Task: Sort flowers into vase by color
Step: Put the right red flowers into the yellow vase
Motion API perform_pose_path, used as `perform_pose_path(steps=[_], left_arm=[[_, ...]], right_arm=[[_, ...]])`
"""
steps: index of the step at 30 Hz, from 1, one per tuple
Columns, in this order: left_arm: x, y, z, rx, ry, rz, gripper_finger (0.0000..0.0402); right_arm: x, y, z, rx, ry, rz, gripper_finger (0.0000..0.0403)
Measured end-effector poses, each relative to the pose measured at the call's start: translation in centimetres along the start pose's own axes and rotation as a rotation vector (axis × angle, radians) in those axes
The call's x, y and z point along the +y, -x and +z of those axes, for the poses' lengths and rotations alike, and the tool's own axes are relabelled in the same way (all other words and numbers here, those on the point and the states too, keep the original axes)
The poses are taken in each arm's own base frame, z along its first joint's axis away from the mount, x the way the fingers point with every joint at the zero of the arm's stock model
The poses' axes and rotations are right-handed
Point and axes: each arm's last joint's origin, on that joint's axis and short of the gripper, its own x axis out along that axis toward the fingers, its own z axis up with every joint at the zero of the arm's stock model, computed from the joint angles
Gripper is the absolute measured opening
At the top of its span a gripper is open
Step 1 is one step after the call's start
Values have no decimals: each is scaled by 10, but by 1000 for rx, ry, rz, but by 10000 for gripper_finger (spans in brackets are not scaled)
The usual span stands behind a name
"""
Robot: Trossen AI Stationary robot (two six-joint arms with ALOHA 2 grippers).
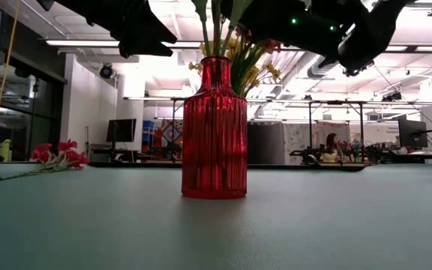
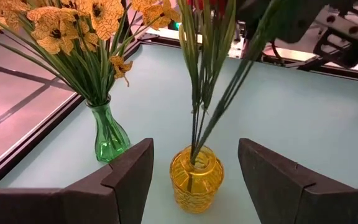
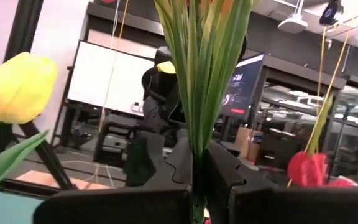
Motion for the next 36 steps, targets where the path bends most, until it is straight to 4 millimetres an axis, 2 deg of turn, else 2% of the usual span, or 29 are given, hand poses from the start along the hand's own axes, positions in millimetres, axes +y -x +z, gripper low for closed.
perform_pose_path(steps=[3, 8, 14, 18, 22, 26, 29, 32, 36], left_arm=[[0, 0, 0, 0, 0, 0, 223], [0, 0, 0, 0, 3, 0, 223], [0, 0, 0, 0, 3, 0, 223], [0, 0, 0, 0, 4, 0, 223], [0, 0, 0, 0, 4, 0, 223], [0, 0, 0, 0, 3, 0, 223], [0, 0, 0, 0, 3, 0, 223], [0, 0, 0, 0, 3, 0, 223], [0, 0, 0, -1, 4, 0, 223]], right_arm=[[-1, 0, 3, 0, -16, -2, 0], [2, 0, -7, 97, -77, 20, 1], [4, 1, -14, 172, -131, 29, 27], [6, 2, -16, 201, -159, 34, 80], [12, 2, -15, 217, -188, -4, 162], [17, 3, -10, 280, -105, -56, 245], [19, 7, -1, 353, -75, -91, 292], [19, 13, 11, 422, -92, -74, 322], [19, 22, 26, 480, -135, -56, 339]])
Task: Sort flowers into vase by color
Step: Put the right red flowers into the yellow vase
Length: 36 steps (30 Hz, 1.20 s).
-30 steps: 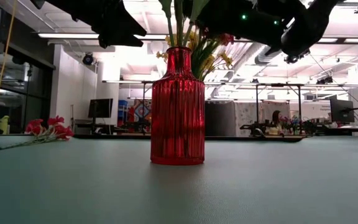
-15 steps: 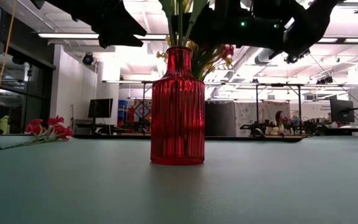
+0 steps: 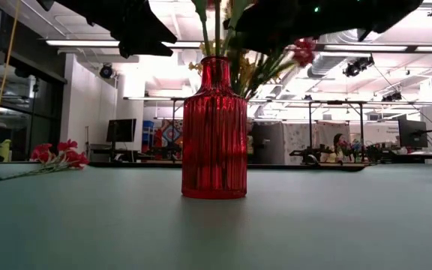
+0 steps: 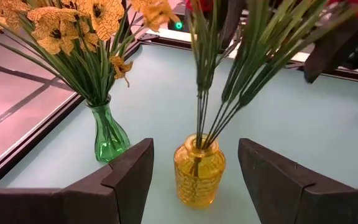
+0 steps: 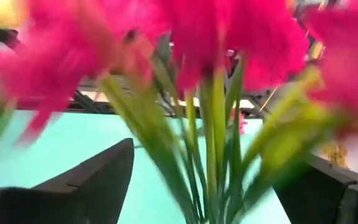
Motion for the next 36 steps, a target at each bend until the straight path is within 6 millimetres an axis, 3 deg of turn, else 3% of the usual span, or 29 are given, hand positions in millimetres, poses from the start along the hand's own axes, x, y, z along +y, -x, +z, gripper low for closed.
perform_pose_path(steps=[5, 36], left_arm=[[0, 0, 0, -3, 1, 0, 223], [0, 0, 2, -22, 7, 2, 223]], right_arm=[[2, 6, 7, -22, -18, 40, 342], [11, 1, 2, -28, -140, 213, 342]])
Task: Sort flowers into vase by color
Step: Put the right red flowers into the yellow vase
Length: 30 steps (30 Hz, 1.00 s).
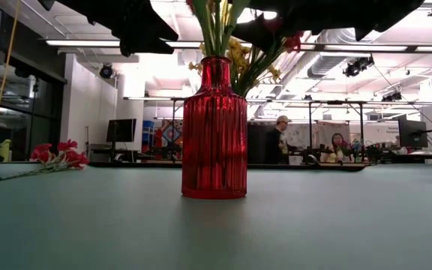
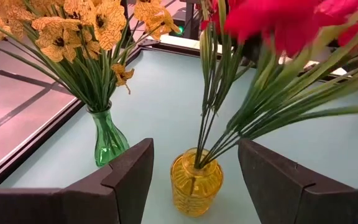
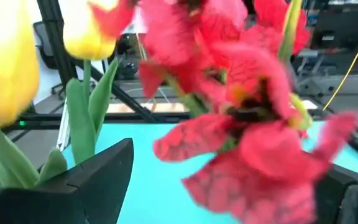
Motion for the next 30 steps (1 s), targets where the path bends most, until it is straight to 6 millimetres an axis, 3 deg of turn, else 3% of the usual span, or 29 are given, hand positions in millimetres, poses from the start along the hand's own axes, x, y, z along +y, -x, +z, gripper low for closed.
perform_pose_path(steps=[9, 22, 30], left_arm=[[0, 0, 0, 1, -1, 0, 223], [0, 0, 0, 2, -2, 0, 223], [0, 0, 0, 2, -4, 0, 223]], right_arm=[[4, 0, -2, 24, -43, 130, 342], [13, 3, -2, 69, -156, 461, 342], [14, 3, 2, 13, -94, 462, 342]])
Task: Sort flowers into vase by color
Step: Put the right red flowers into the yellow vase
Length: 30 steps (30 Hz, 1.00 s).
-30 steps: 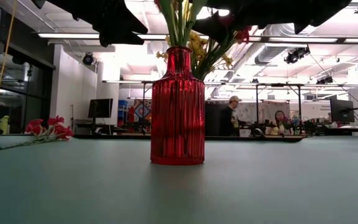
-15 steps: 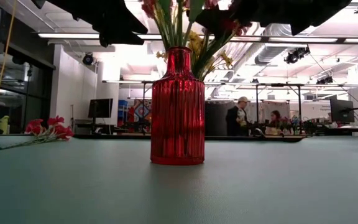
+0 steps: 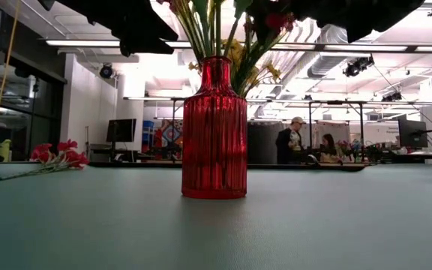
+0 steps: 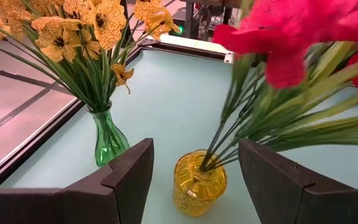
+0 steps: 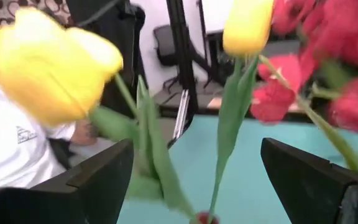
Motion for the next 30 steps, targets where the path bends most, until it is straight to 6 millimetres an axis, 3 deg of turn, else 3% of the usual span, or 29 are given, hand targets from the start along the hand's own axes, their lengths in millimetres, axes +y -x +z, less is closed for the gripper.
perform_pose_path(steps=[13, 25, 30], left_arm=[[0, 0, 0, 0, 0, 0, 223], [0, 0, 0, 0, -2, -1, 223], [-2, 1, -4, 50, -99, -77, 223]], right_arm=[[0, 4, 21, -201, 185, -24, 342], [-15, 7, 9, -80, 145, -115, 342], [-15, 8, 12, -103, 158, -116, 342]])
